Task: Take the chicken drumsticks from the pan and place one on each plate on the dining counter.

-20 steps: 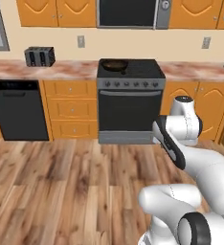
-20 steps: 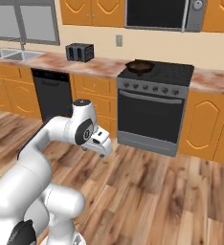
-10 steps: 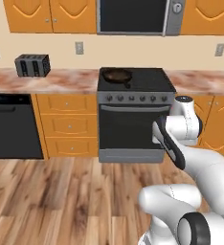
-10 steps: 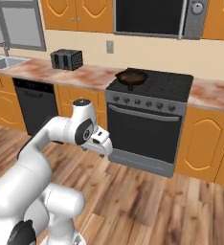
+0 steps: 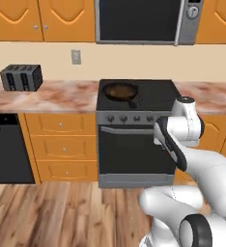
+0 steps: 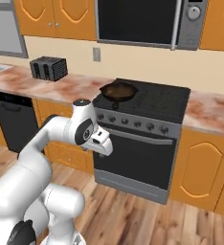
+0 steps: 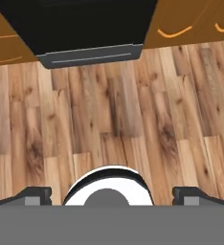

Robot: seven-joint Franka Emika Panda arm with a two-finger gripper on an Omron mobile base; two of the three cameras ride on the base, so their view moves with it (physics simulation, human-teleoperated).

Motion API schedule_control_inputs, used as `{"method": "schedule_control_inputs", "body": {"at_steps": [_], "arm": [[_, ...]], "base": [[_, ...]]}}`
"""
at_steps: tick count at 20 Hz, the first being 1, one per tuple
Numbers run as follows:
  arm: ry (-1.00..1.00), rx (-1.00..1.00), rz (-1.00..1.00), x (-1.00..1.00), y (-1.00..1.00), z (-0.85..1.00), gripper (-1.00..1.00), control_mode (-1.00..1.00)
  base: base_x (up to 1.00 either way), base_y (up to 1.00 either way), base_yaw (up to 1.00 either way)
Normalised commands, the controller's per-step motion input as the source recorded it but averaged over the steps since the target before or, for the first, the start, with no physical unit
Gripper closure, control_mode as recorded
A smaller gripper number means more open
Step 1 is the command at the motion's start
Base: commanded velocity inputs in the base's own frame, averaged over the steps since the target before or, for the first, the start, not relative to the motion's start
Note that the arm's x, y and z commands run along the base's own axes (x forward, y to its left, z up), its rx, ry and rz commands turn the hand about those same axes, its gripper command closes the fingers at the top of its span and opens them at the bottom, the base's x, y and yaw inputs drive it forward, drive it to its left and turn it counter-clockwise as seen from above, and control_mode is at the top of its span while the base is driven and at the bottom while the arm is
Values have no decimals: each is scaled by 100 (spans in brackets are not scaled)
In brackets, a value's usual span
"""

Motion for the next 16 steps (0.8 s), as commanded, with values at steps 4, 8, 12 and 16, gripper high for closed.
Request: {"method": "schedule_control_inputs", "body": {"at_steps": [4,8,12,16], "arm": [[0,0,0,0,0,0,-100,100],[0,0,0,0,0,0,-100,100],[0,0,0,0,0,0,-100,100],[0,0,0,0,0,0,-100,100]], "base": [[100,3,1],[96,12,18],[88,21,35],[83,13,28]]}}
